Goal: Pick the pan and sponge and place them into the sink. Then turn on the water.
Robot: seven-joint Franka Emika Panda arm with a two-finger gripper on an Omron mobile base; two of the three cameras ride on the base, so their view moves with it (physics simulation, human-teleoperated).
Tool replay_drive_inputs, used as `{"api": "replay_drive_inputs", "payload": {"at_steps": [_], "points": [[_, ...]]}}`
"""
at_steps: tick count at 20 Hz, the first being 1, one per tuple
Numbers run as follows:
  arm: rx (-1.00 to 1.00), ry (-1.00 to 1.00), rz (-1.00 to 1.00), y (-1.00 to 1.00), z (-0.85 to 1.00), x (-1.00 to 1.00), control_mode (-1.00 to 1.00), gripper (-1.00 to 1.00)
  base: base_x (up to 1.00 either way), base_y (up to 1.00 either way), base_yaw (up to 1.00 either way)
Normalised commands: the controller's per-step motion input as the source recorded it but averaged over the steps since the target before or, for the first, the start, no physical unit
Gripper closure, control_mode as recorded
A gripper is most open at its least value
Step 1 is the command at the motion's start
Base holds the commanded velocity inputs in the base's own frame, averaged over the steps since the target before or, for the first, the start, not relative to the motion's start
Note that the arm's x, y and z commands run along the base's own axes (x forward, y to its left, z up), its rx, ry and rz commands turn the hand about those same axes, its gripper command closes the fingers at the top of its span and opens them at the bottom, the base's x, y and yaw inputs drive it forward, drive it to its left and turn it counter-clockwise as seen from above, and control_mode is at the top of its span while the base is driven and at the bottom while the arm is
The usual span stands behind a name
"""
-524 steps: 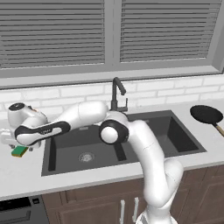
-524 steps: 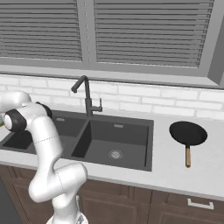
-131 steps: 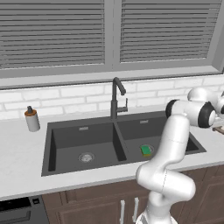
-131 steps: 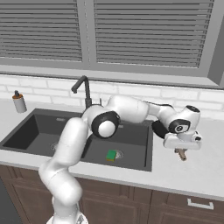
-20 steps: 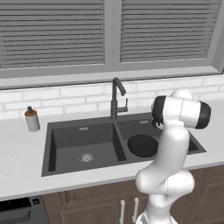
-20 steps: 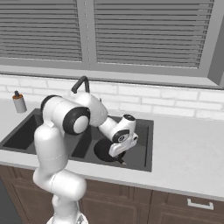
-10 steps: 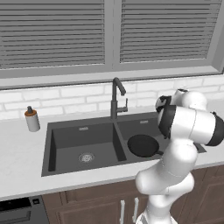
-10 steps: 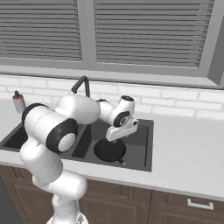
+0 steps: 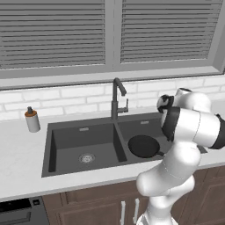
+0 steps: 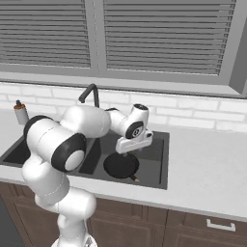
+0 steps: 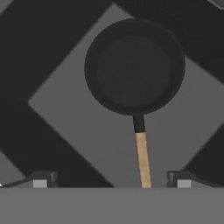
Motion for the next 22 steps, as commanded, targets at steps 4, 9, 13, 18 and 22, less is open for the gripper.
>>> {"api": "replay_drive_inputs", "payload": {"at_steps": [4,9,13,18,22], "points": [[0.27,-0.13,-0.53,0.16,0.02,0.0,-1.0,-1.0,0.0,0.0,0.0],[0.17,-0.04,-0.72,0.38,0.03,0.0,-1.0,-1.0,0.0,0.0,0.0],[0.14,0.0,-0.66,0.34,0.07,0.0,-1.0,-1.0,0.0,0.0,0.0],[0.08,0.04,-0.48,0.19,0.11,0.04,-1.0,-1.0,0.0,0.0,0.0],[0.0,0.05,-0.02,0.0,0.0,0.04,-1.0,-1.0,0.0,0.0,0.0]]}}
